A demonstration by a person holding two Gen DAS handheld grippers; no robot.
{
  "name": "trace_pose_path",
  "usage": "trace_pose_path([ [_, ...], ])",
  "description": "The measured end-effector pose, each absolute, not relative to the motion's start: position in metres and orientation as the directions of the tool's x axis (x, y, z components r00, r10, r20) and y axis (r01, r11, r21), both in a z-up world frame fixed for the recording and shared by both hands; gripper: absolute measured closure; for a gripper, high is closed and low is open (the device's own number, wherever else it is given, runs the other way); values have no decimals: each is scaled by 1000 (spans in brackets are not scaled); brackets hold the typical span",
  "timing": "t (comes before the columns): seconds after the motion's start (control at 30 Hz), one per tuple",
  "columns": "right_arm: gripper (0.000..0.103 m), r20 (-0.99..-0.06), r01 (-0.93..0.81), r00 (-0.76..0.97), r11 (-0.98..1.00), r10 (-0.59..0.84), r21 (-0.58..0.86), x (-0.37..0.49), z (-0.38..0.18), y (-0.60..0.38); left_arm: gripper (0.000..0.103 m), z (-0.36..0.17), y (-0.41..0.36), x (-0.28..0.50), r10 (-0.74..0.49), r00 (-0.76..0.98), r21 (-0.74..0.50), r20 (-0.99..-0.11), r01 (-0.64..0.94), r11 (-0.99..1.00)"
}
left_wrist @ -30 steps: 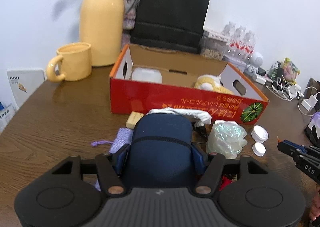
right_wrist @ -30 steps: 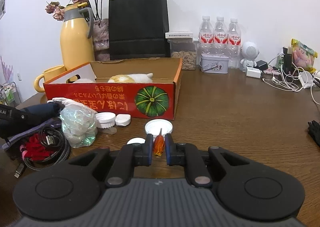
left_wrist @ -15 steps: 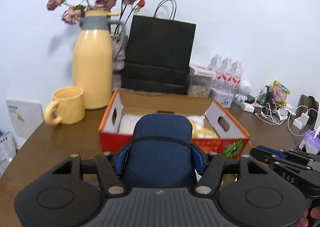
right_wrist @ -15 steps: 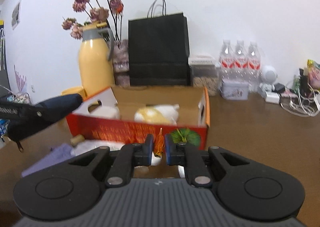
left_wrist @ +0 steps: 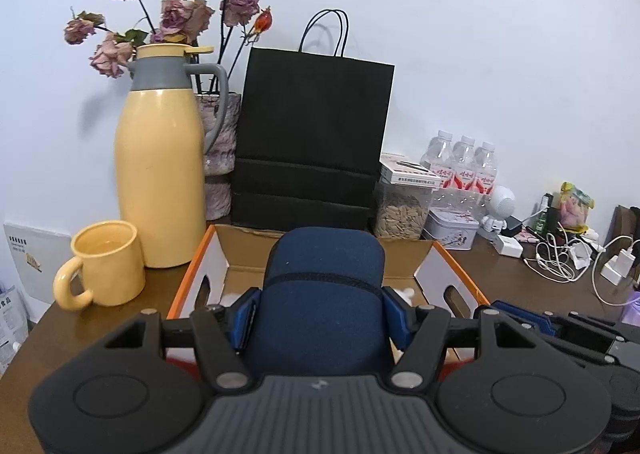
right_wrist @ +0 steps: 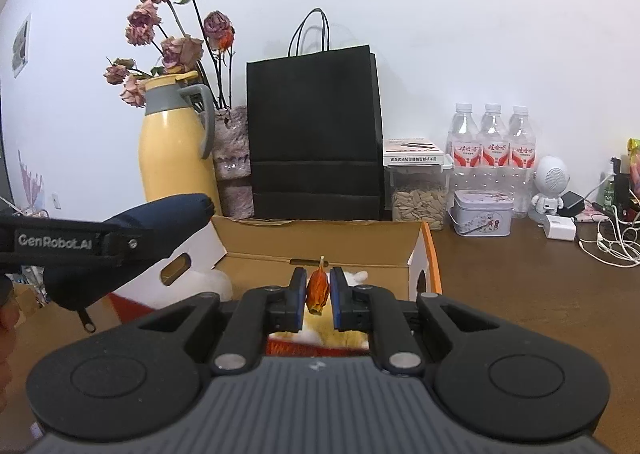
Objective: Organize objects
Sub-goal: 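Carry the navy case with the left tool while the right tool carries the orange item into the box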
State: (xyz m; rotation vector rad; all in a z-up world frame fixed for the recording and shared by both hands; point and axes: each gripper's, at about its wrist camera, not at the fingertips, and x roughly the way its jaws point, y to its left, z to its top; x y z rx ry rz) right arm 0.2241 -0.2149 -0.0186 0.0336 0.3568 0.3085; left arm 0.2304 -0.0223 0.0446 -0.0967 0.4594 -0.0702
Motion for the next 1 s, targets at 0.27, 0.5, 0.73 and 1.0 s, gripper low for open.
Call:
trace_pose_path([
  [0.27, 90, -366, -261, 890, 962, 271, 78, 267, -24, -210, 41, 36, -28, 275, -48, 886, -77, -461, 14, 997],
  [0.5, 90, -400, -237, 881, 967, 253, 89, 301, -33, -217, 41, 26, -24, 310, -5, 887, -50, -462, -20, 999],
  [0.73, 90, -452, -244, 854, 966, 258, 90, 318, -50, -218, 41, 7, -20, 328, -7, 863, -48, -506, -20, 999],
  [1.0, 70, -475, -241, 842, 966, 257, 95, 319, -51, -219, 34, 3, -24, 329, 15, 861, -18, -508, -28, 999],
])
